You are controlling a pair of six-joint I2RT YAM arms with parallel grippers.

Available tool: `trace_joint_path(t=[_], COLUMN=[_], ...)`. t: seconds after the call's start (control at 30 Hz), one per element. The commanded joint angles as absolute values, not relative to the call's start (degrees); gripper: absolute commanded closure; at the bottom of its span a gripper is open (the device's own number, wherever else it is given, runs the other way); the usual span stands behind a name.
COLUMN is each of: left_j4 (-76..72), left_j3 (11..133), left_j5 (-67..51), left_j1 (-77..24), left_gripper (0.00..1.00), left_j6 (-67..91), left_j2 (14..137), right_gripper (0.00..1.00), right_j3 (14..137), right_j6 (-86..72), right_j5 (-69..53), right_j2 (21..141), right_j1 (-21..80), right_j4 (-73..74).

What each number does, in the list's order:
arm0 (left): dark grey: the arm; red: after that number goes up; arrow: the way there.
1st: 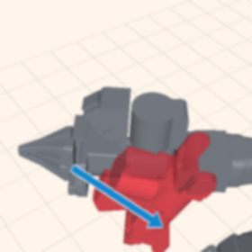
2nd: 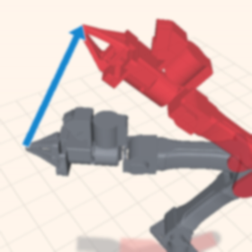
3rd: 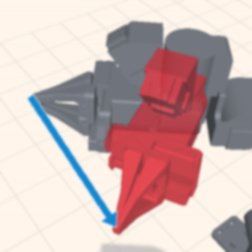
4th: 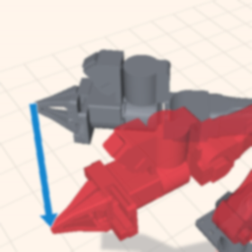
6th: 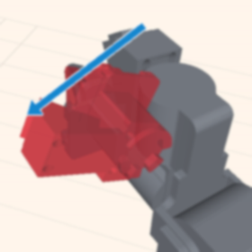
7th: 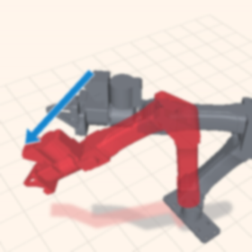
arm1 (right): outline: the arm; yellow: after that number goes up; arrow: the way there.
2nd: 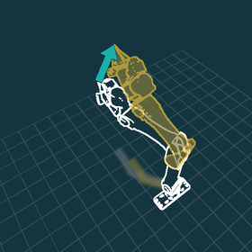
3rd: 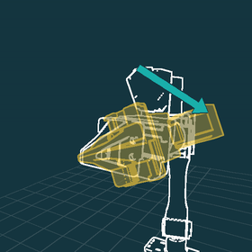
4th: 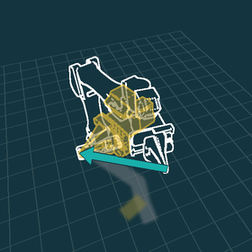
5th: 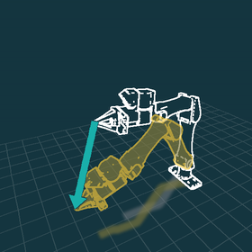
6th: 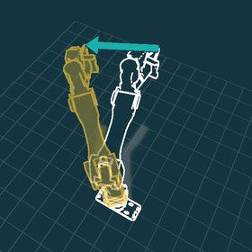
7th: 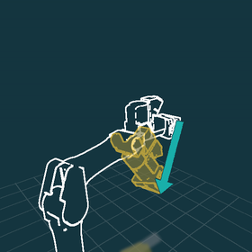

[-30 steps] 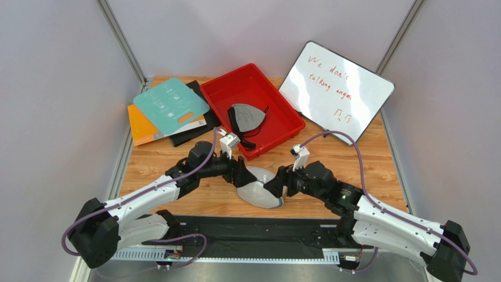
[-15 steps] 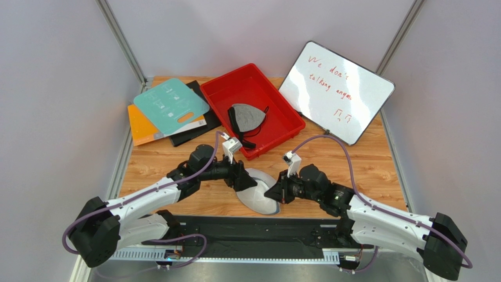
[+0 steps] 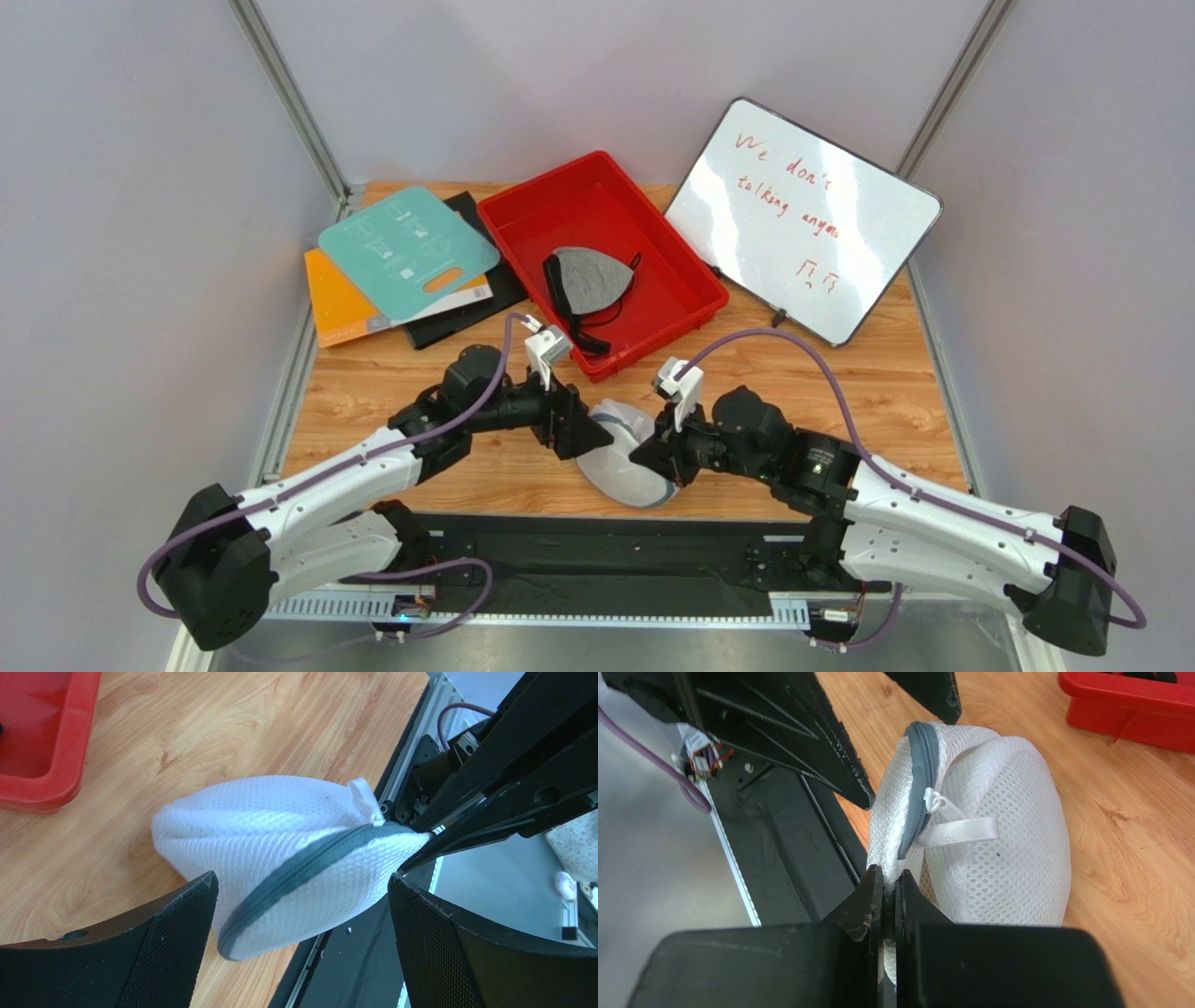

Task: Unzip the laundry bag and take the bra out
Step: Adjust the laundry bag at the center of the board.

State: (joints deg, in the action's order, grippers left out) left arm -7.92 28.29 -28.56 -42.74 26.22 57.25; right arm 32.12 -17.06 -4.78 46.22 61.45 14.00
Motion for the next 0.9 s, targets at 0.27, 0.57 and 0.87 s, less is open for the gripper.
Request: trace_joint_path(t=[0.27,0.57,0.87], left_j4=[-13.97,-13.80,-2.37], left_j3=[28.21,26.46,26.54], left_j5=[-35.33,-38.76,-16.36], left_j1=[-43.24,-43.59,-44.64], left_gripper=[0.23,0.35,0.00], left_j6=[24.96,23.82,25.31], left_j2=[60.03,60.12,48.96], right_gripper=[1.00,1.00,1.00], right_j3=[32.78,31.29,31.55], right_j6=[-7.91,-14.58,-35.14], right_j5=[-8.44,-2.74,22.05], right_j2=[50.27,49.66,49.30], right_j1=[62.58,62.75,62.75], right_j4=[14.06,10.99,10.99])
